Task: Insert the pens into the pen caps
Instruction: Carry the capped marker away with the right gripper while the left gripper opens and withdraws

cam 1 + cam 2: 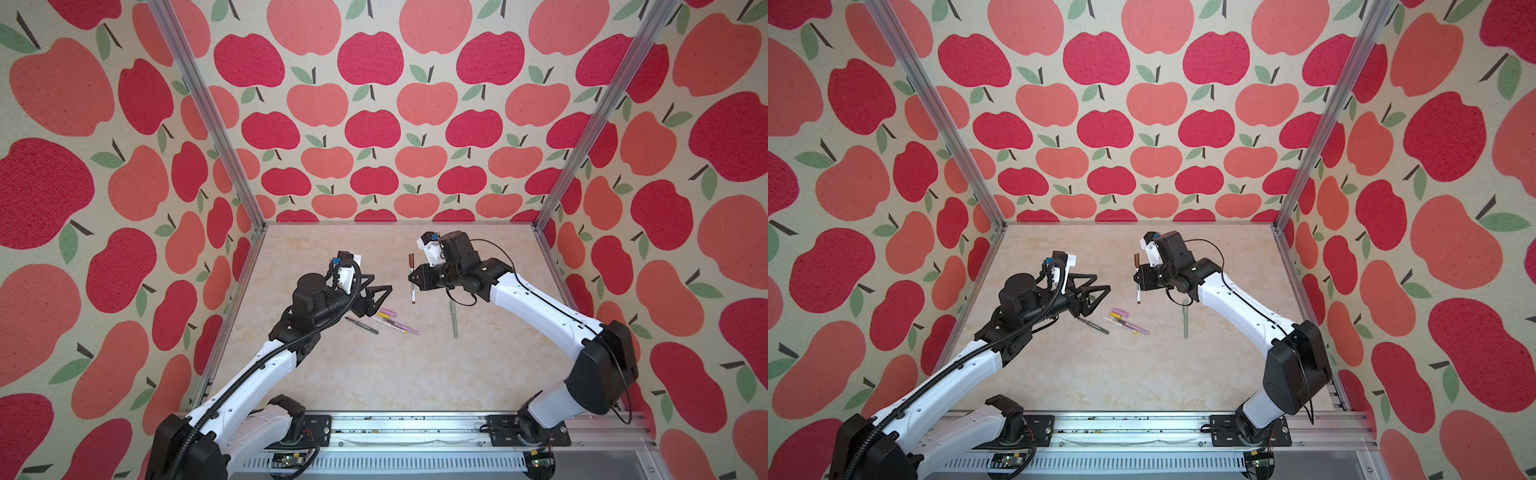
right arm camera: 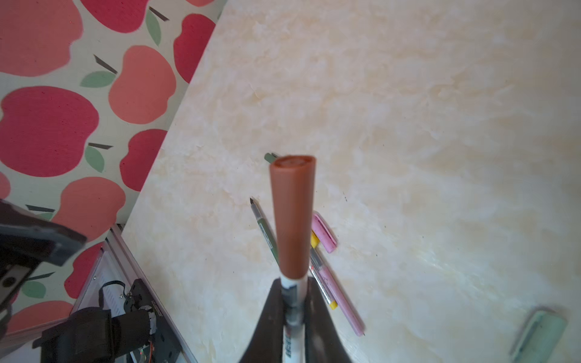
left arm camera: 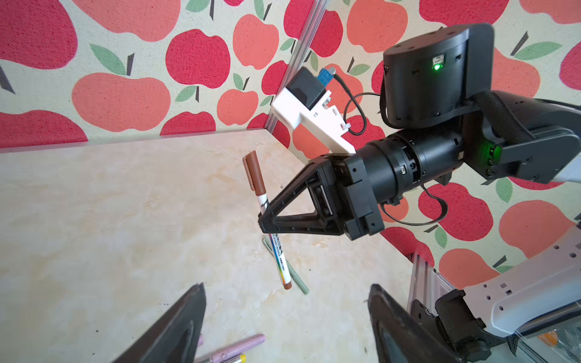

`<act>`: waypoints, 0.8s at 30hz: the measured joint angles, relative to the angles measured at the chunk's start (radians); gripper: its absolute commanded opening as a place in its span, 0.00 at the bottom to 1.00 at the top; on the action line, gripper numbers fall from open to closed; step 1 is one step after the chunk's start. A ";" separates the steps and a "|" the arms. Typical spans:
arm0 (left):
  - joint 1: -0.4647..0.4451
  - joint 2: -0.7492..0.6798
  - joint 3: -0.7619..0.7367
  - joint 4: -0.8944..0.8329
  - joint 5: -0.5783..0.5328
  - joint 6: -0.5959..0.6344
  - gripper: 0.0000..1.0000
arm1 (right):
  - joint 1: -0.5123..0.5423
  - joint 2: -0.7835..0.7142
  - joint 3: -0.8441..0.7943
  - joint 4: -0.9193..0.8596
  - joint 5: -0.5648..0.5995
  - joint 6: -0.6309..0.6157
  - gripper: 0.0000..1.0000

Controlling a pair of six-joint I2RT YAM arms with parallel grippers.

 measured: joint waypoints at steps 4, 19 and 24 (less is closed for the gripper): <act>0.005 0.021 -0.003 -0.004 0.000 0.011 0.86 | -0.001 -0.003 -0.082 -0.075 0.027 0.004 0.07; 0.007 0.066 -0.007 -0.003 0.008 0.008 0.88 | -0.100 0.067 -0.179 -0.149 0.002 0.056 0.08; 0.007 0.066 -0.007 -0.003 0.008 0.007 0.88 | -0.140 0.124 -0.180 -0.125 -0.046 0.077 0.08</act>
